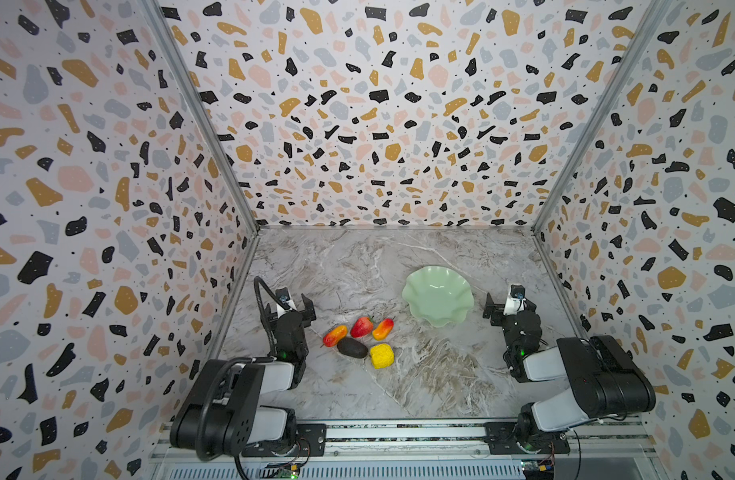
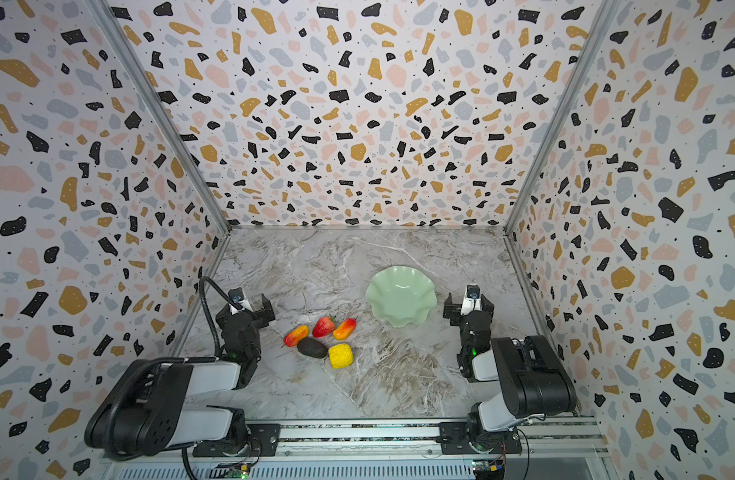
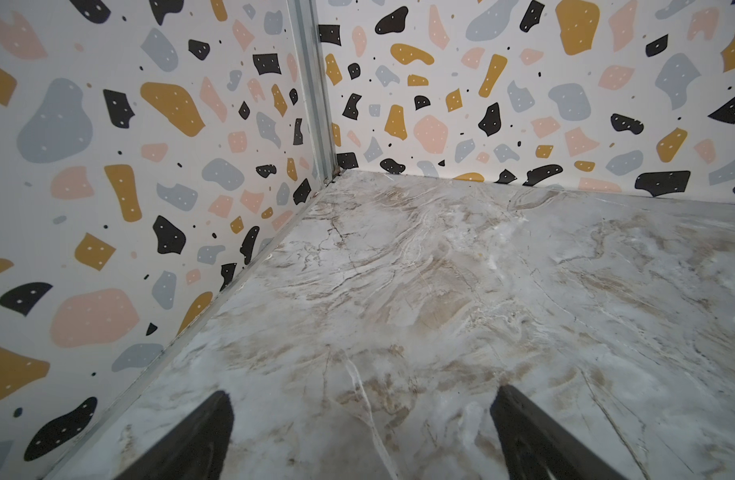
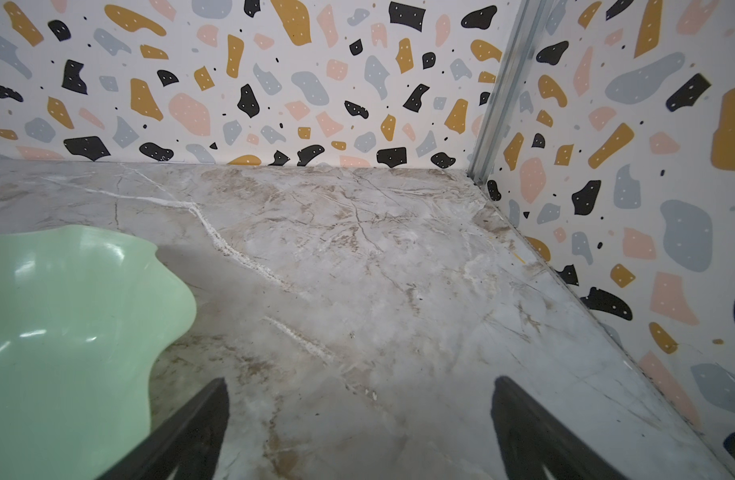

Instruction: Place and organize the fake fruits in the fruit bowl

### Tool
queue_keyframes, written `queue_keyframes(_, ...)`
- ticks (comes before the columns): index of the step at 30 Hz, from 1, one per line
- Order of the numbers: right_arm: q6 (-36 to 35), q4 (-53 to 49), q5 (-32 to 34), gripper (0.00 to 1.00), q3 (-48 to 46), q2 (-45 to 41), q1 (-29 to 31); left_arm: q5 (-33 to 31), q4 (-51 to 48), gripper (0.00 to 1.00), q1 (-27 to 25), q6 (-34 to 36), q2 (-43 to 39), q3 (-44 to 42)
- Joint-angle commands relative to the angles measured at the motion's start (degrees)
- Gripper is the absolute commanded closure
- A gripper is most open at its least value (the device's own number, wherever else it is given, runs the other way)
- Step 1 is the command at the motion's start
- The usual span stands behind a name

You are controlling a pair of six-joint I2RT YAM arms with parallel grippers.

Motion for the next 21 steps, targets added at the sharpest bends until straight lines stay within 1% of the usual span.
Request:
queue_keyframes(1, 0.52, 1.03, -0.14, 0.01, 0.38, -1.46, -0.19, -0.8, -21.87, 0.01, -0.88, -1.42, -6.77, 11.34)
queue_keyframes(2, 0.69, -0.68, 1.56, 0.01, 1.12, -2.47, 0.22, -1.01, -25.15, 0.0, -1.28, -2.53, -8.86, 12.92)
queue_keyframes(3, 0.2, -4.37, 1.11, 0.01, 2.31, -4.43, 0.39, -0.64, -27.88, 0.0, -1.63, -3.89, -11.14, 14.25)
queue_keyframes(4, -0.23, -9.47, 3.74, 0.01, 4.39, -6.61, 1.47, 0.1, -30.43, 0.0, -1.93, -5.16, -13.01, 15.46)
queue_keyframes(5, -1.3, -19.14, 4.04, 0.01, 8.31, -10.29, 2.64, 2.09, -33.22, 0.0, -2.18, -6.45, -15.0, 17.17)
queue_keyframes(6, -2.34, -26.06, 2.89, 0.01, 11.4, -13.01, 3.42, 4.61, -36.02, 0.0, -2.3, -7.1, -16.4, 18.94)
queue_keyframes(8, -6.05, -37.05, -0.51, 0.01, 17.9, -18.39, 6.28, 9.7, -45.29, 0.0, -2.49, -7.15, -18.93, 24.37)
queue_keyframes(10, -8.2, -47.57, -3.98, 0.01, 24.75, -21.39, 9.32, 11.47, -53.52, 0.01, -2.49, -6.17, -20.27, 29.9)
queue_keyframes(11, -7.63, -52.52, -5.1, 0.01, 28.25, -22.02, 10.94, 12.12, -57.19, 0.0, -2.49, -5.55, -20.78, 32.44)
queue_keyframes(13, -6.9, -60.06, -9.69, 0.01, 33.97, -22.21, 13.85, 13.59, -64.08, 0.0, -2.49, -3.23, -21.1, 37.16)
queue_keyframes(15, -7.56, -65.55, -12.68, 0.01, 38.61, -21.16, 18.09, 13.92, -73.49, 0.0, -2.49, 0.08, -20.55, 43.3)
queue_keyframes(17, -9.26, -71.0, -14.78, 0.01, 43.06, -18.84, 22.18, 12.11, -81.27, 0.0, -2.49, 2.61, -20.27, 48.11)
queue_keyframes(19, -10.72, -76.28, -15.46, 0.01, 47.47, -15.57, 26.98, 10.95, -86.07, 0.0, -2.49, 4.36, -20.73, 50.73)
queue_keyframes(21, -13.29, -82.94, -15.92, 0.01, 52.21, -11.01, 32.25, 11.43, -87.09, 0.0, -2.49, 4.46, -22.23, 50.72)
